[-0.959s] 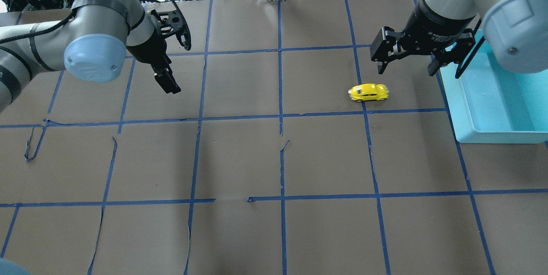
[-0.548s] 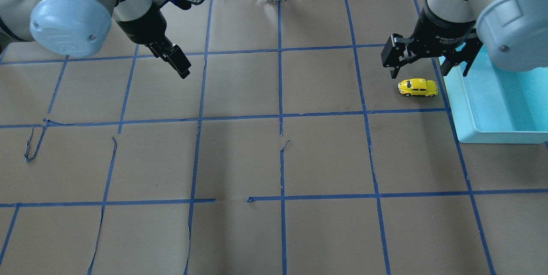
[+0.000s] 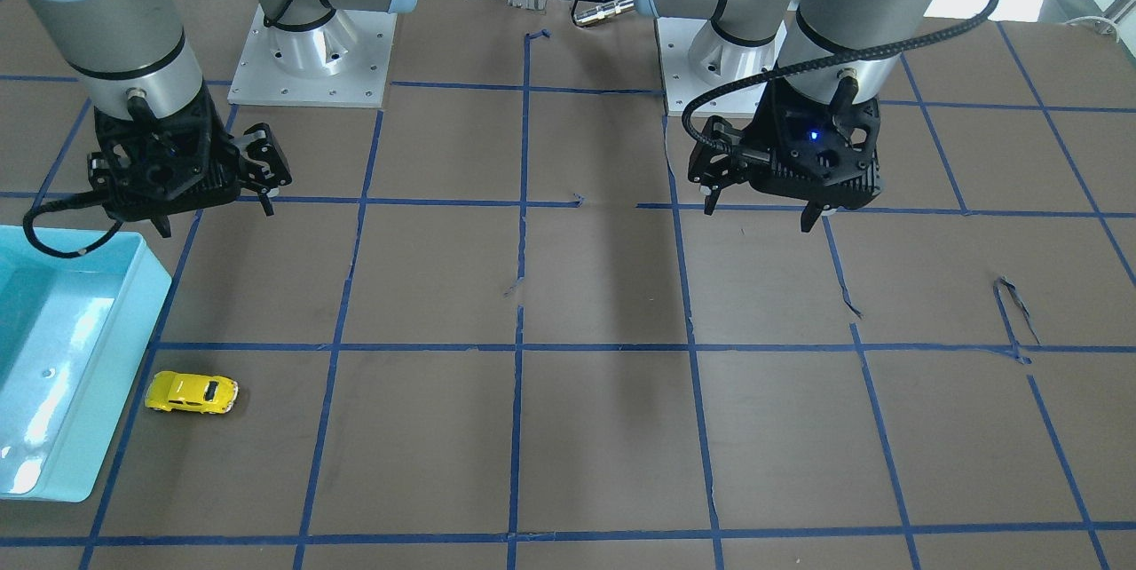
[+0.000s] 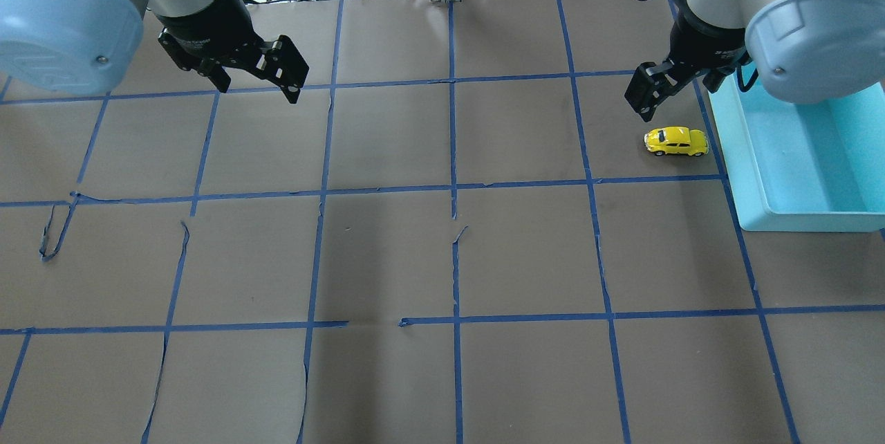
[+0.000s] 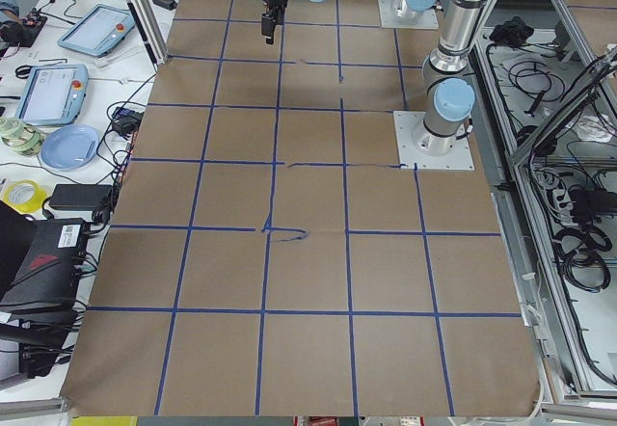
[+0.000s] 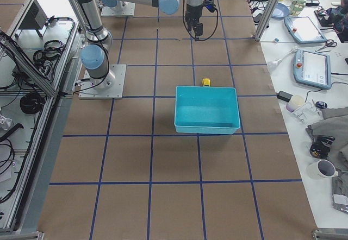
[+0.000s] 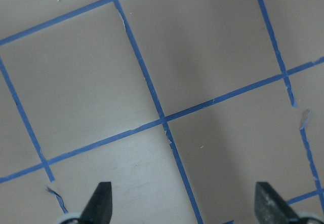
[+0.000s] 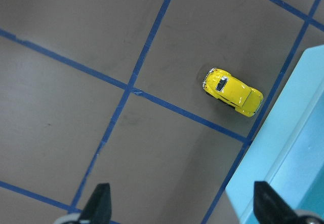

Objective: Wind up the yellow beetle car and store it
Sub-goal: 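Lower the right gripper onto the yellow car near the bin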

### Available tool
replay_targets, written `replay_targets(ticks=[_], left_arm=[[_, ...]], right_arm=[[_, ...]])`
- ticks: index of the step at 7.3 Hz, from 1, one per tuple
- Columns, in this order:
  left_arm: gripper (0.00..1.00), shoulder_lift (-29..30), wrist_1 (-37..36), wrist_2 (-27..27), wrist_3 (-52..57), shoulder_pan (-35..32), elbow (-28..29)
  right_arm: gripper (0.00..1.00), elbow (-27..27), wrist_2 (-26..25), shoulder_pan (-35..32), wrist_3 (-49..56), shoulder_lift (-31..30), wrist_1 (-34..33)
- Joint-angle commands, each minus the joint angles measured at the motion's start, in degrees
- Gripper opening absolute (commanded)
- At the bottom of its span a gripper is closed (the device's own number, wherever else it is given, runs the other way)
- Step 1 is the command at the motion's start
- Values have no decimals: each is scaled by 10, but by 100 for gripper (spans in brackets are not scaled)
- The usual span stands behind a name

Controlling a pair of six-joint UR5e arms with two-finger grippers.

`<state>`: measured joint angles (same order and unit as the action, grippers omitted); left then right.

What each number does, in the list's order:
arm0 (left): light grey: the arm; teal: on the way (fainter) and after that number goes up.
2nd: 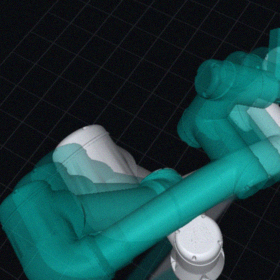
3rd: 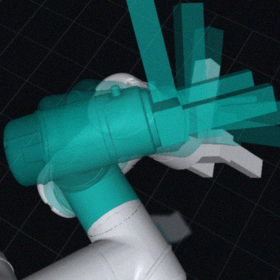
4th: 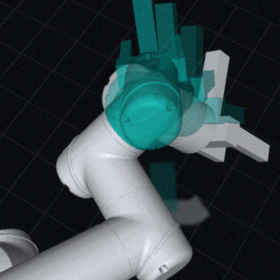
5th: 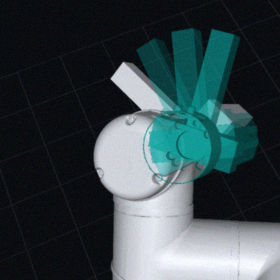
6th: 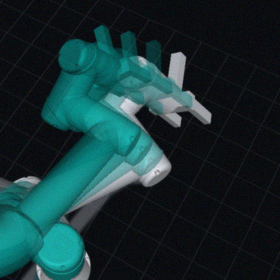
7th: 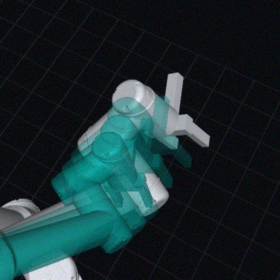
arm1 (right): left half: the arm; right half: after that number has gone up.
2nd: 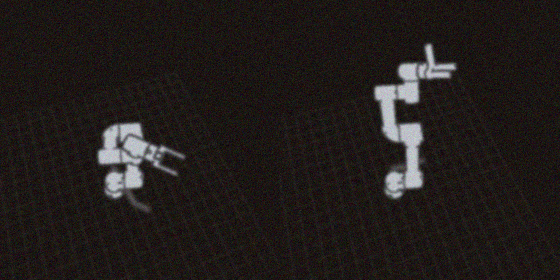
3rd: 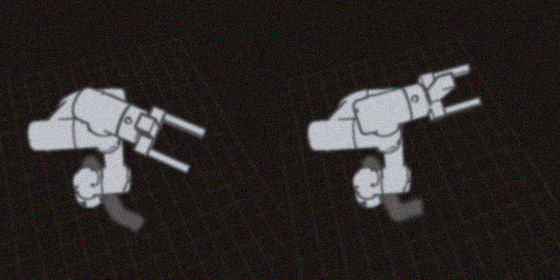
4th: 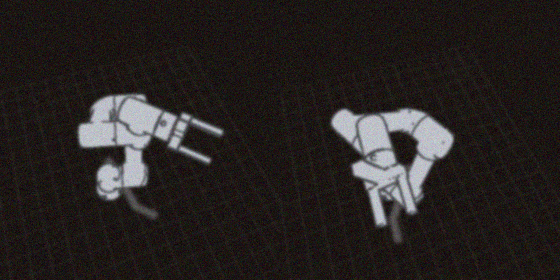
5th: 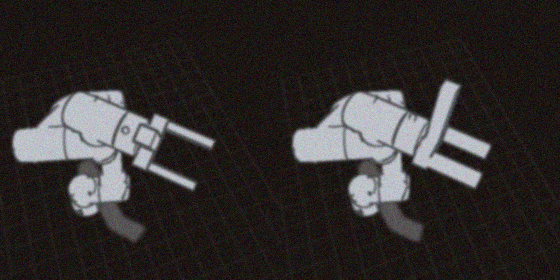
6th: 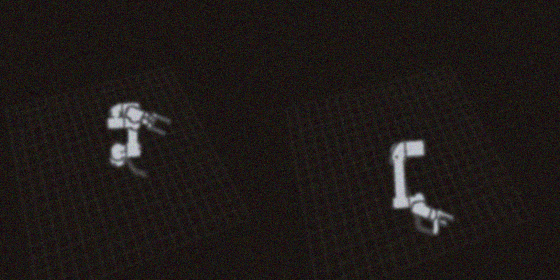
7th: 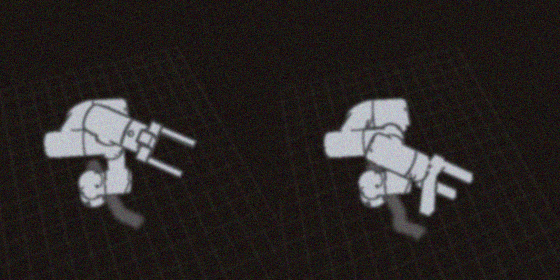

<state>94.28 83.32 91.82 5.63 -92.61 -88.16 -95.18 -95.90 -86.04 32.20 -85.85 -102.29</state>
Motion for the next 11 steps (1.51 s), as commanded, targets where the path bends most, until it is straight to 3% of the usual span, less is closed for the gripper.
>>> replay_targets(ticks=[1, 2, 5, 9, 11], left_arm=[[100, -9, 2, 15, -70, -10, -10], [100, -19, 3, 9, -70, -10, -10], [100, -48, 2, 6, -65, -9, -11], [100, -62, -6, 7, -57, -6, -25], [100, -64, -12, 6, -57, -9, -26]], right_arm=[[100, 0, 40, 65, 247, 33, -12], [100, 0, 80, 92, 331, 55, -12], [100, 0, 77, 102, 522, 131, -79], [100, 0, 58, 103, 574, 223, -203], [100, -1, 55, 103, 574, 245, -222]])
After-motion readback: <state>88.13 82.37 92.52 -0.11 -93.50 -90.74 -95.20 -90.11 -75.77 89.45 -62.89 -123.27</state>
